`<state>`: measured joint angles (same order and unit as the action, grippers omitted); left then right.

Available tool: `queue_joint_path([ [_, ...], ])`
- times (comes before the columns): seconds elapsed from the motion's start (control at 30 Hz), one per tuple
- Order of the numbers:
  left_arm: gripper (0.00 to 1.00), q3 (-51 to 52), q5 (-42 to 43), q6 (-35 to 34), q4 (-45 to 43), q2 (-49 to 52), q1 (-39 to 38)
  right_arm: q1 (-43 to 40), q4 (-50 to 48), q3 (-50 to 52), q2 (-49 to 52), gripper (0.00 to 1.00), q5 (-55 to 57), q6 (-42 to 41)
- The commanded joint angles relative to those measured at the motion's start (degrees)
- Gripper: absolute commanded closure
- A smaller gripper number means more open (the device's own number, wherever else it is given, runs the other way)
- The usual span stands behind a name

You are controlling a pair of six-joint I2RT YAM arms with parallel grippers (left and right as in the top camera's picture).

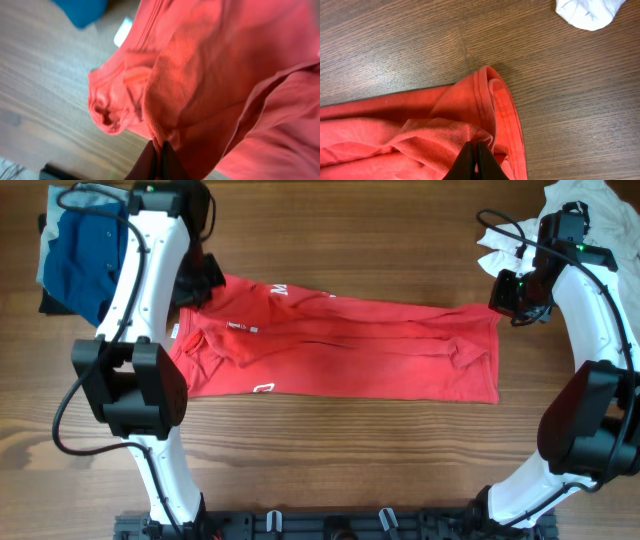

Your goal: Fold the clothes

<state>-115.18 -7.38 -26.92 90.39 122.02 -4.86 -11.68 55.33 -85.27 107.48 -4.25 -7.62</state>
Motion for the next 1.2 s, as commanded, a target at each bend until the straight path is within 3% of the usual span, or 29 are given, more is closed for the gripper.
queue_joint_path([
  [0.0, 0.94, 5.64, 0.48, -1.86, -0.72, -0.72, 0.11, -0.31, 0.35, 0.28, -0.98, 0.96, -1.38, 1.29],
  [0.47, 0.96, 15.10, -1.46, -3.78, -2.29, -0.72, 0.17, -1.11, 0.90, 0.28, -0.98, 0.96, -1.36, 1.42],
  [0.5, 0.90, 15.10, -1.53, -3.76, -2.27, -0.74, 0.17, -1.18, 0.94, 0.28, -0.98, 0.96, -1.36, 1.44],
  [0.53, 0.69, 15.10, -1.66, -3.74, -2.25, -0.72, 0.17, -1.29, 1.05, 0.28, -0.98, 0.96, -1.36, 1.44],
  [0.57, 0.28, 15.10, -1.66, -3.74, -2.25, -0.72, 0.17, -1.33, 1.18, 0.28, -0.98, 0.96, -1.36, 1.46],
  [0.6, 0.06, 15.10, -1.66, -3.74, -2.25, -0.72, 0.17, -1.42, 1.31, 0.28, -0.98, 0.96, -1.36, 1.44],
  [0.63, 0.00, 15.10, -1.66, -3.74, -2.25, -0.72, 0.17, -1.42, 1.53, 0.28, -0.98, 0.92, -1.38, 1.46],
  [0.67, 0.00, 15.10, -1.70, -3.74, -2.27, -0.72, 0.24, -1.42, 1.70, 0.28, -0.98, 0.78, -1.36, 1.51],
  [0.7, 0.00, 15.10, -2.01, -3.76, -2.32, -0.74, 0.28, -1.42, 1.79, 0.28, -0.98, 0.50, -1.38, 1.46],
  [0.77, 0.00, 15.10, -4.20, -3.80, -2.34, -0.74, 0.68, -1.42, 2.21, 0.28, -0.98, 0.20, -1.40, 1.64],
  [0.93, 0.00, 13.86, -5.31, -6.62, -3.28, -1.62, 3.63, -1.42, 2.58, 0.57, -0.98, 0.14, -3.06, 4.83],
  [1.17, 0.00, 13.68, -0.48, -6.58, -14.03, -7.67, 5.20, -1.42, 1.27, 3.06, -0.83, 0.10, -4.39, 8.52],
])
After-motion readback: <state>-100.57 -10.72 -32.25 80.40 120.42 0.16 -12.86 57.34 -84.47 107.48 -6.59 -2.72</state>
